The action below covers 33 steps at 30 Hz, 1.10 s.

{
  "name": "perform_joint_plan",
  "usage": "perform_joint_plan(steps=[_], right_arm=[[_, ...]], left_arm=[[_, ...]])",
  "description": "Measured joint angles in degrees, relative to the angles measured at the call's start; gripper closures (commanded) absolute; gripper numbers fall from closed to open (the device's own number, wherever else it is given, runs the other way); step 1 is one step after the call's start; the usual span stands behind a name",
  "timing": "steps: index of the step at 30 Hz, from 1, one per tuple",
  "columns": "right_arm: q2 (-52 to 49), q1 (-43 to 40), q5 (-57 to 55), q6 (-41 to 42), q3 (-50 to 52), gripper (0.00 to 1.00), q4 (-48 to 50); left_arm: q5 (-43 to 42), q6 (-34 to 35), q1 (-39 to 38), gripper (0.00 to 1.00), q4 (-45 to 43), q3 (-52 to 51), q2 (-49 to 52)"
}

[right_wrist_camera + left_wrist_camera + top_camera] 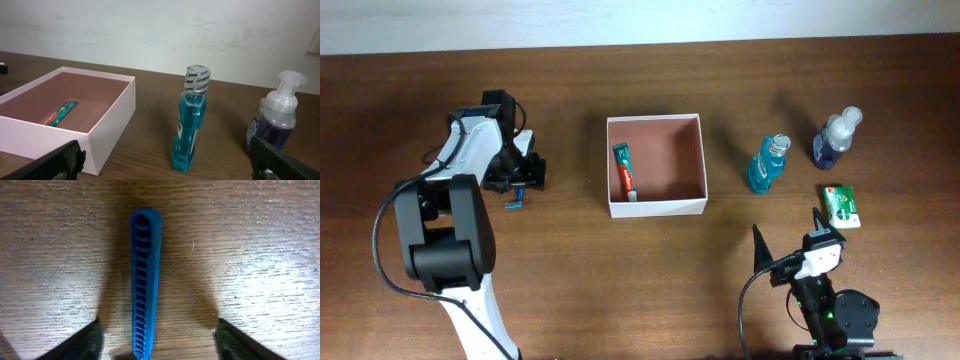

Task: Pack container
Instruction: 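Lower the left gripper and grasp the blue razor handle, then lift the razor and carry it over the pink box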

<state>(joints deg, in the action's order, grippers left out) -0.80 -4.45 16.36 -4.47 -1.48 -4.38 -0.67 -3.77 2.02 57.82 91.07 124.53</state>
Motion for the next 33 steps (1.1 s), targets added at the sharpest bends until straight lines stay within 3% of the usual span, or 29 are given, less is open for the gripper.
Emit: perform_joint_plan(steps=[3, 11, 24, 33], right_arm=[[0.0, 0.0, 0.0, 0.0, 0.0, 0.02, 0.0], [0.0, 0.0, 0.0, 0.0, 0.0, 0.02, 0.0], [0.0, 0.0, 0.0, 0.0, 0.0, 0.02, 0.0], [0.0, 0.0, 0.0, 0.0, 0.0, 0.02, 0.0]], left_arm=[[0.0, 0.2, 0.0, 0.71, 0.0, 0.0, 0.0], [0.0, -0.2, 0.0, 0.87, 1.5, 0.0, 0.0], [0.0, -0.1, 0.0, 0.93, 4.7, 1.8, 0.0], [-3.1, -0.1, -0.6, 0.93, 13.7, 13.4, 0.7]])
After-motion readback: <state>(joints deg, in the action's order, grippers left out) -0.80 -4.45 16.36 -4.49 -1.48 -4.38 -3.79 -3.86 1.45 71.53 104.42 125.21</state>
